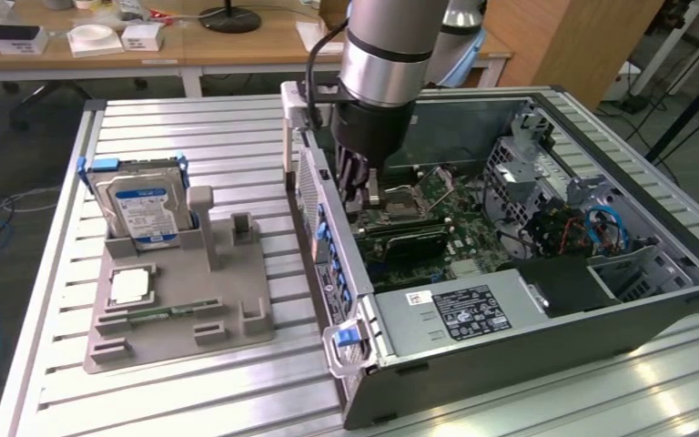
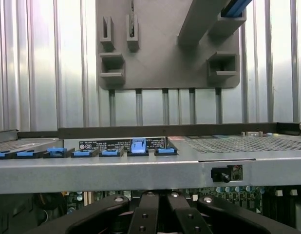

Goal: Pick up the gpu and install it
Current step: 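Press down on the gpu until it lock into place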

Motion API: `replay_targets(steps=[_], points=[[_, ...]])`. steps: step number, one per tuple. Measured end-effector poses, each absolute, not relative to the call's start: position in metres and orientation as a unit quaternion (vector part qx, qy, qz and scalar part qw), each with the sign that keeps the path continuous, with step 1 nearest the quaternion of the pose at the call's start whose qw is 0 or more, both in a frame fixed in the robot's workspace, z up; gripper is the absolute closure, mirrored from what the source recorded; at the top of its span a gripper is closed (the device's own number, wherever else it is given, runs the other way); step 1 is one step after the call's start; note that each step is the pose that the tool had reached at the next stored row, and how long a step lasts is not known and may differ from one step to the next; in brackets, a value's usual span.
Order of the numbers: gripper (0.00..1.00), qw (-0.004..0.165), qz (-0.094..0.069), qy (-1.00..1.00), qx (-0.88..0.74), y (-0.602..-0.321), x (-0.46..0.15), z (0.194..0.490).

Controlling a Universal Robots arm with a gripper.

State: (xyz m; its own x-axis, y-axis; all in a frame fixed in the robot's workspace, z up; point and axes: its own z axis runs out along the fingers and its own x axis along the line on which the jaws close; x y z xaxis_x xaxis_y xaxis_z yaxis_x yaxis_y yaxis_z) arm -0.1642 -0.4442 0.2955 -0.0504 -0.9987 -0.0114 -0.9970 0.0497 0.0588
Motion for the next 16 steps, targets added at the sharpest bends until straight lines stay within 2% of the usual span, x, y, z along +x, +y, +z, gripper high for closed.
replay_targets(steps=[16], points=[[0.89, 0.018, -0.028, -0.723, 0.690, -0.444, -0.144, 0.287]])
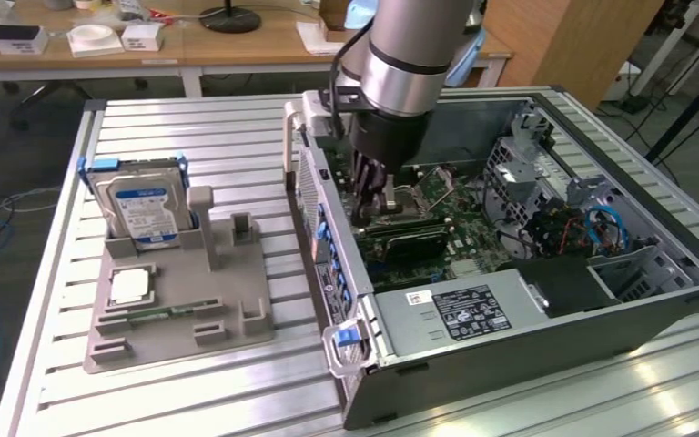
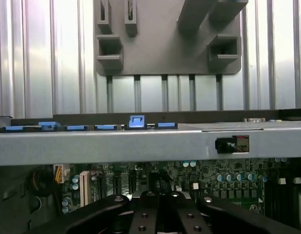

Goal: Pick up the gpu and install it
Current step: 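Press down on the gpu until it lock into place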

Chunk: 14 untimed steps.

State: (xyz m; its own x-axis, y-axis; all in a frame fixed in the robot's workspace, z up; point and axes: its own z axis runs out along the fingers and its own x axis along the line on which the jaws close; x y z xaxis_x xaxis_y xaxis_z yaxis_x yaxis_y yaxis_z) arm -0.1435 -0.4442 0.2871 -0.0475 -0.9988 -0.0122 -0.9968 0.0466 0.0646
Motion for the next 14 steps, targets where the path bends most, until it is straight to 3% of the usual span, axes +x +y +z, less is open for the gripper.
replay_targets(steps=[14], points=[[0.89, 0.017, -0.027, -0.718, 0.695, -0.444, -0.102, 0.273]])
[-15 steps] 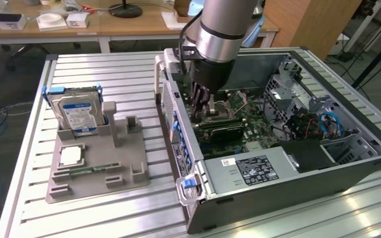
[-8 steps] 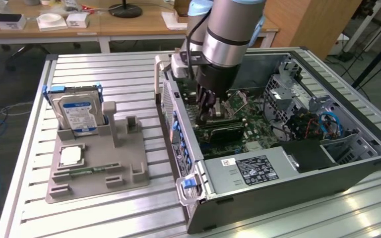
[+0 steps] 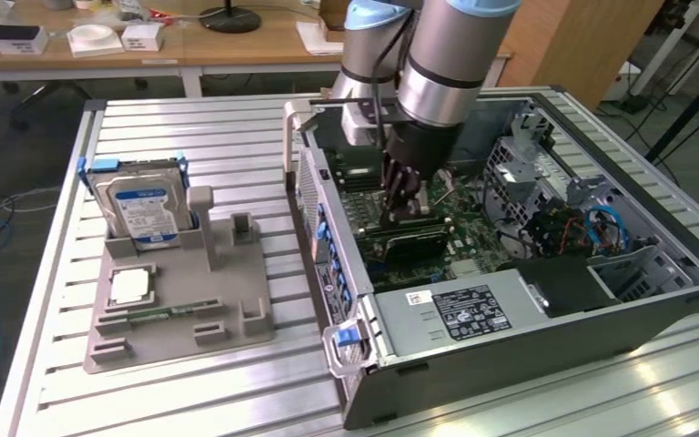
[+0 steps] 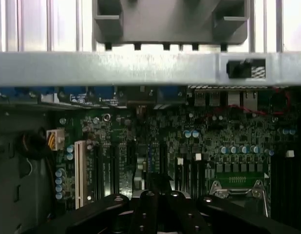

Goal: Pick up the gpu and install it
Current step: 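Press down on the gpu until it lock into place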

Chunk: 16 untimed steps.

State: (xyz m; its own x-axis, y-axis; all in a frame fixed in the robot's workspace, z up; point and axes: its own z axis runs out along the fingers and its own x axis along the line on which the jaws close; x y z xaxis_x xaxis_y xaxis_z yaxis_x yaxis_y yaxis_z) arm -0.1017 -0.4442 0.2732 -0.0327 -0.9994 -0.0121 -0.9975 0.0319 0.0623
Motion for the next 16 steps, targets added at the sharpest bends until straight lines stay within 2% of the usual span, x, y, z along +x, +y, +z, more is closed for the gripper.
replay_targets(steps=[16], points=[[0.89, 0.019, -0.025, -0.718, 0.696, -0.454, -0.078, 0.270]])
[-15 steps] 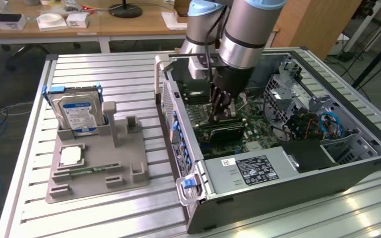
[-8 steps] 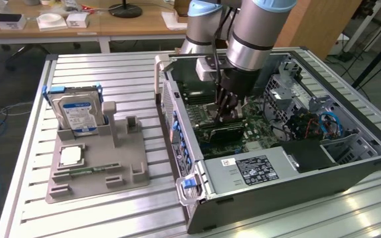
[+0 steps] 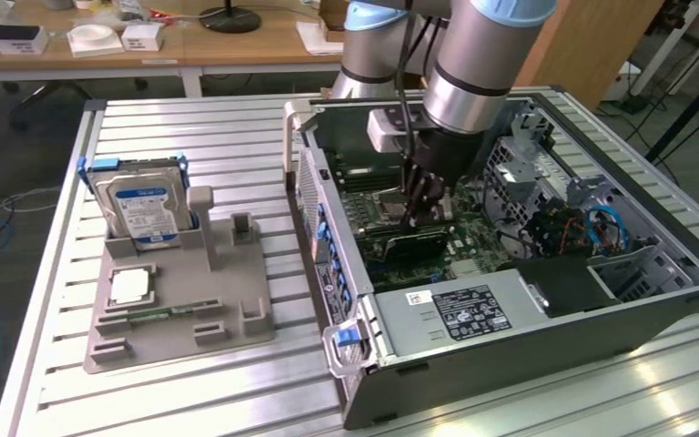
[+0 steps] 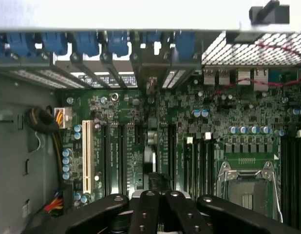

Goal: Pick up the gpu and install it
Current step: 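Press down on the gpu until it lock into place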

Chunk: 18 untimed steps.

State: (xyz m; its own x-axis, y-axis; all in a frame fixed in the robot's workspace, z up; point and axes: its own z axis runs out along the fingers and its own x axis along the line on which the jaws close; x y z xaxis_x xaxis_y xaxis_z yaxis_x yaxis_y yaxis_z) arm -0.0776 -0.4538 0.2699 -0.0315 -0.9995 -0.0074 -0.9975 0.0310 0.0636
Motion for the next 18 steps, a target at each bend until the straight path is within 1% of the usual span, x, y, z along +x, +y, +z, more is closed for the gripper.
replay_targets(steps=[18], points=[[0.89, 0.020, -0.025, -0.718, 0.696, -0.4549, -0.0727, 0.2618]])
